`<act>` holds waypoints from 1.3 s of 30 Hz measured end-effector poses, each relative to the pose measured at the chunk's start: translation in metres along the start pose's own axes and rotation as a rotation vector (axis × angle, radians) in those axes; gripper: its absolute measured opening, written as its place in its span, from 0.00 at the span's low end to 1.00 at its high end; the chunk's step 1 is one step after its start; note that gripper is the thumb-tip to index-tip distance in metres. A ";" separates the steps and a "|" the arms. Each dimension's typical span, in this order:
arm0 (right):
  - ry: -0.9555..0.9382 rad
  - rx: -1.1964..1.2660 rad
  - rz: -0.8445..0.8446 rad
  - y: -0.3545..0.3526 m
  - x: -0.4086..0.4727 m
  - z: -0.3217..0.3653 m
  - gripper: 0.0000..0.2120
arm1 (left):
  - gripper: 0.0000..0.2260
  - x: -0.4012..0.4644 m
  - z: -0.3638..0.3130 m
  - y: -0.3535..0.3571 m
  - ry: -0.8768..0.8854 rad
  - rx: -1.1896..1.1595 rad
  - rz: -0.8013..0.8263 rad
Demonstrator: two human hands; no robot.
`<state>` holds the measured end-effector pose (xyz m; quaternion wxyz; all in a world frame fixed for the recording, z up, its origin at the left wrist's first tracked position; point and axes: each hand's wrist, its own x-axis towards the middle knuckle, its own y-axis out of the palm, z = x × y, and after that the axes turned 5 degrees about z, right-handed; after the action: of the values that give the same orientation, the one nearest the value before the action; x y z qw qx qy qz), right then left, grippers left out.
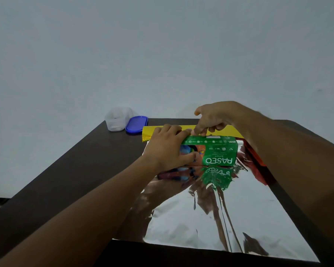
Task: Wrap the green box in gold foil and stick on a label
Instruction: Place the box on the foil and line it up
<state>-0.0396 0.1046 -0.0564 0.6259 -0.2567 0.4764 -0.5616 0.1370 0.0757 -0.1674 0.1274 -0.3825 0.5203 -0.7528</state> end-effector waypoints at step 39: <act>0.526 0.145 -0.698 0.012 -0.046 -0.154 0.35 | 0.38 0.000 -0.001 0.000 0.037 -0.030 -0.030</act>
<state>-0.1663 0.1840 -0.1162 0.2726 -0.2059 0.4637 -0.8175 0.1369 0.0765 -0.1675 0.1008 -0.3783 0.5281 -0.7536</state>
